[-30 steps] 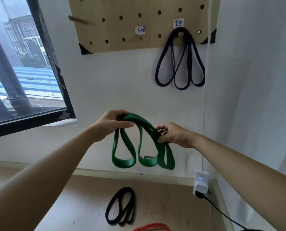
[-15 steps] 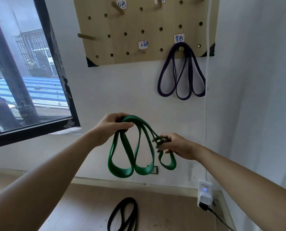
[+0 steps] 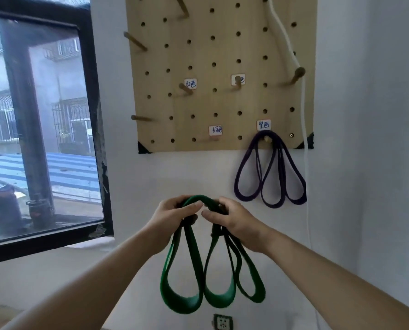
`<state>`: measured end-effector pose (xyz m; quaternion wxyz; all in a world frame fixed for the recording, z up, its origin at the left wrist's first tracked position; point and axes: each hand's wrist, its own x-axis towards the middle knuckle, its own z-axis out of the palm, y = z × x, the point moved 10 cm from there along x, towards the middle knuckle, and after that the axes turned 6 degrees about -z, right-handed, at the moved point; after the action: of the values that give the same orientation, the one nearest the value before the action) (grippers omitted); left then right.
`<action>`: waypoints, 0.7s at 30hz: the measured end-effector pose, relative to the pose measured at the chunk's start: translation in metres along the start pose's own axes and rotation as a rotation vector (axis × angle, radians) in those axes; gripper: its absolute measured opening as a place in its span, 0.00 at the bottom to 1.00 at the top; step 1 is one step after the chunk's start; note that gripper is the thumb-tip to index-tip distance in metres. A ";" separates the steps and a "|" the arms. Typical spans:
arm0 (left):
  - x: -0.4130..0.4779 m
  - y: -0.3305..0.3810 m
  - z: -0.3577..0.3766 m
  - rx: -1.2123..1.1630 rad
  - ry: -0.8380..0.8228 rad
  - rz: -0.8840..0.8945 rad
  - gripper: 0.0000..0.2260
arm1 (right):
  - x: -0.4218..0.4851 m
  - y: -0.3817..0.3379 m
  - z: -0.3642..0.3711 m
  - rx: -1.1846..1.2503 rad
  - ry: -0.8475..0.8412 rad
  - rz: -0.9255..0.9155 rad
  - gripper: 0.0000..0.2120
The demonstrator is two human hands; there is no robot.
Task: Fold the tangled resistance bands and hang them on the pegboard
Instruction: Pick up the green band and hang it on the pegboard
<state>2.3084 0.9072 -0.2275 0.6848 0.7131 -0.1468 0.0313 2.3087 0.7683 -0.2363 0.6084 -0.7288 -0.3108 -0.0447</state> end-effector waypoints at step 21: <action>0.145 0.149 -0.014 0.109 0.180 0.302 0.11 | 0.149 -0.104 -0.131 -0.090 0.480 -0.180 0.15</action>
<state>2.4113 0.8941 -0.0471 0.6429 0.7133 -0.1886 0.2055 2.4164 0.7150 -0.0474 0.6251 -0.6932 -0.2188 -0.2842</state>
